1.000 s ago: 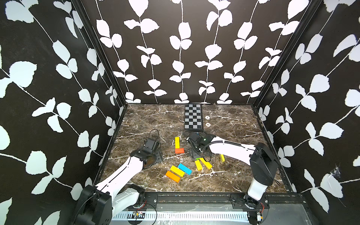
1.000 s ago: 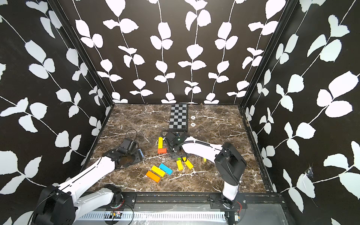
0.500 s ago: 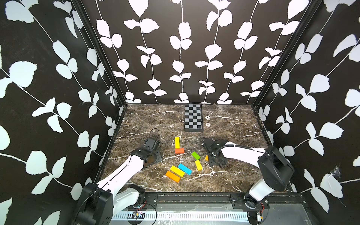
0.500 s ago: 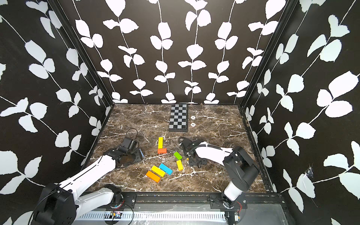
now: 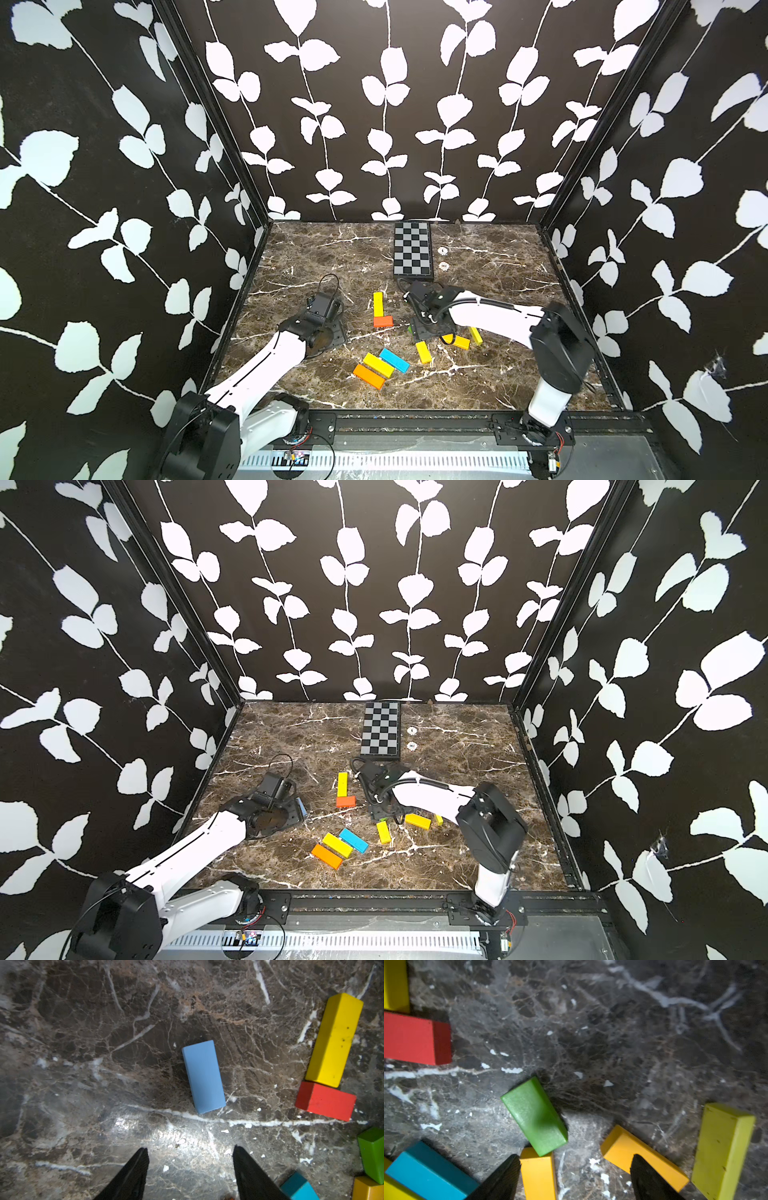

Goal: Assemble the letter h with building blocks
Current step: Move the building block to the center of the board, then adjust the building block at the center of the board.

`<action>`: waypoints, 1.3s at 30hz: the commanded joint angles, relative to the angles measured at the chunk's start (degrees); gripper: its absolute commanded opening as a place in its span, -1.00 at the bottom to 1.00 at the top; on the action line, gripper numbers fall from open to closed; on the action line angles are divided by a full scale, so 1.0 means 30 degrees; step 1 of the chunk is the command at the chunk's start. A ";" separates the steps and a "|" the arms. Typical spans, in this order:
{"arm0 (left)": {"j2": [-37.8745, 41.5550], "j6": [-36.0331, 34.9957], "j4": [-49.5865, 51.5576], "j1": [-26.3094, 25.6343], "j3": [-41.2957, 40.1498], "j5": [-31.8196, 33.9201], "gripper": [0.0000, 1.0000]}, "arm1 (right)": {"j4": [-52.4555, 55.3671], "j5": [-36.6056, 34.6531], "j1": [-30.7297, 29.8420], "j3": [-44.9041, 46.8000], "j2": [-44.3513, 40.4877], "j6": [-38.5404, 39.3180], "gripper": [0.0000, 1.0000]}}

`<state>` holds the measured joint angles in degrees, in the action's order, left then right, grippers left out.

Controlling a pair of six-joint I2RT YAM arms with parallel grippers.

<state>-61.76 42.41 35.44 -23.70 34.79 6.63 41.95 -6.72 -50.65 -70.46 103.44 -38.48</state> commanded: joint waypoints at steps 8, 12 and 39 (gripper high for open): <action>0.0283 0.0132 0.0517 0.0255 0.0489 0.0043 0.34 | 0.1011 -0.0705 0.0802 -0.1273 0.2181 0.0235 0.47; 0.0087 -0.0016 0.0542 0.0259 0.0622 0.0045 0.33 | 0.0926 -0.1466 0.1973 -0.0876 0.1422 -0.0338 0.41; -0.0838 -0.0549 -0.0358 0.0271 0.0306 -0.0760 0.33 | -0.0966 -0.0746 0.3554 -0.3688 0.3517 -0.2412 0.38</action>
<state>-64.23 41.43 35.07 -23.31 35.31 5.06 40.58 -9.65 -40.66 -81.23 114.41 -45.43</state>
